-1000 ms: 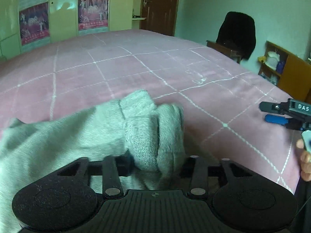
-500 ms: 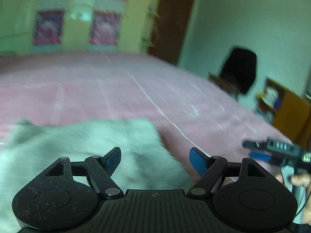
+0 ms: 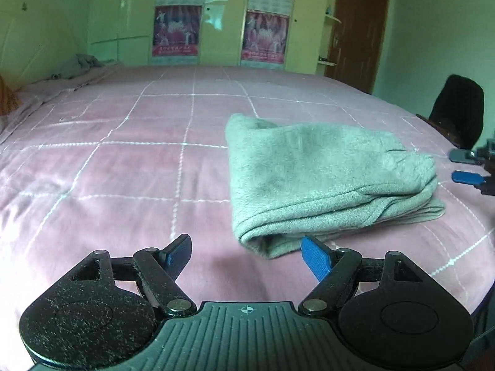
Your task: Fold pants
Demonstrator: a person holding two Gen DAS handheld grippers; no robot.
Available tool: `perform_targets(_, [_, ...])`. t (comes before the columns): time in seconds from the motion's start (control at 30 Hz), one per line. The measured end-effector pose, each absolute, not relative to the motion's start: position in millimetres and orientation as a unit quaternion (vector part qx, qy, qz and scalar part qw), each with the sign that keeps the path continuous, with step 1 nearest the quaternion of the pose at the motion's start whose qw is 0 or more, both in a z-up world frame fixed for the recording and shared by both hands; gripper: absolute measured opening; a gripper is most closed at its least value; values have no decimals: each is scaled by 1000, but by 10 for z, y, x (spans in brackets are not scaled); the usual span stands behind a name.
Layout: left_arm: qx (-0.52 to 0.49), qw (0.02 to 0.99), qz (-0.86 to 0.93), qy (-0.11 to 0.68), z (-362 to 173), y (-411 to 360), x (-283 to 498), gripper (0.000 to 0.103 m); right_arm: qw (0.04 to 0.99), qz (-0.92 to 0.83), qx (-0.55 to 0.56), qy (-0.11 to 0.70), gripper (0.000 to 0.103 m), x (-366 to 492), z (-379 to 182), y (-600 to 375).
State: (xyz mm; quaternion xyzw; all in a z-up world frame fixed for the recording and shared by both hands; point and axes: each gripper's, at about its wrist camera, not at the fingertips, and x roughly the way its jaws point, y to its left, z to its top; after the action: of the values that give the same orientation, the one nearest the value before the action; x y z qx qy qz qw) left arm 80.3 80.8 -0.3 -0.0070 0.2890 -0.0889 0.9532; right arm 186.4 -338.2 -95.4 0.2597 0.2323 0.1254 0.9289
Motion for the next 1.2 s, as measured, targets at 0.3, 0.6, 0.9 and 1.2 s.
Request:
perform_targets(0.3, [-17, 956, -69, 284, -311, 781, 1097, 78, 922, 152, 228, 273, 67, 2044, -909, -2846])
perform_targets(0.6, [-67, 950, -44, 301, -448, 899, 1182, 78, 938, 82, 201, 271, 39, 2057, -789, -2704])
perform_targets(0.9, [-70, 952, -37, 296, -458, 877, 1194, 78, 923, 98, 228, 293, 50, 1995, -794, -2632])
perform_targets(1.2, [-60, 953, -37, 295, -489, 843, 1242, 78, 914, 109, 242, 307, 63, 2068, -850, -2581])
